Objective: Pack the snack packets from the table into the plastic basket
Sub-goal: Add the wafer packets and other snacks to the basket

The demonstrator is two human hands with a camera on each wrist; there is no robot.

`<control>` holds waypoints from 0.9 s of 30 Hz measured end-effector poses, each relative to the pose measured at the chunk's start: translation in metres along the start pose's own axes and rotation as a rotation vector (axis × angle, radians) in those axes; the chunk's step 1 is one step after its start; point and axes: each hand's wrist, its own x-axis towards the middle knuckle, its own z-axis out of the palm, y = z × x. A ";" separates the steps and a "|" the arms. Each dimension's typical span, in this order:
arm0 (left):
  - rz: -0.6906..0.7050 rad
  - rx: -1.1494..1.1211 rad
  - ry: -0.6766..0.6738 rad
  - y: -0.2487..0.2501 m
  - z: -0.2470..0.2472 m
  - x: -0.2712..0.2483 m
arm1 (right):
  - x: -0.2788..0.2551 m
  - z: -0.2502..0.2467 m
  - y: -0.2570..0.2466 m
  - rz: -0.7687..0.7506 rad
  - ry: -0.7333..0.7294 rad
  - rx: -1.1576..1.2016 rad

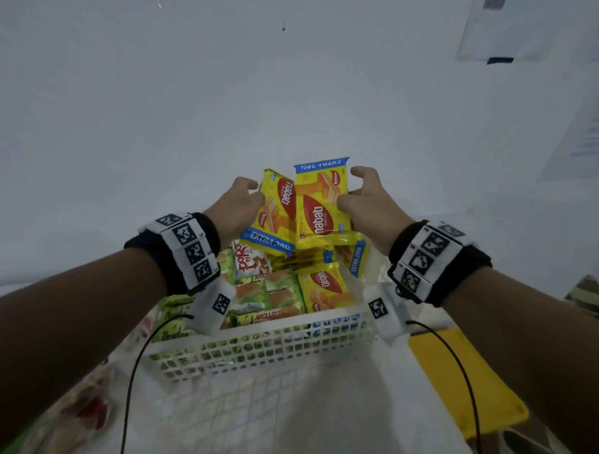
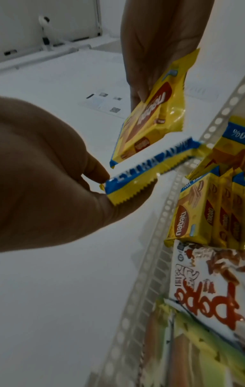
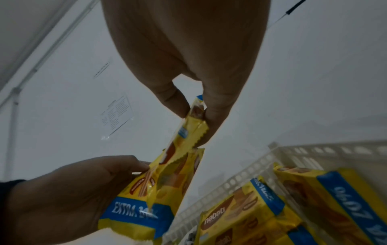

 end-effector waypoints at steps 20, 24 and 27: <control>0.178 0.083 -0.280 -0.012 0.000 0.002 | 0.015 0.017 -0.018 -0.298 -0.200 -0.699; 0.205 0.078 -0.270 -0.011 0.000 0.011 | 0.020 0.014 -0.020 -0.285 -0.178 -0.756; 0.223 0.035 -0.253 -0.011 -0.001 0.018 | 0.019 0.007 -0.021 -0.265 -0.156 -0.683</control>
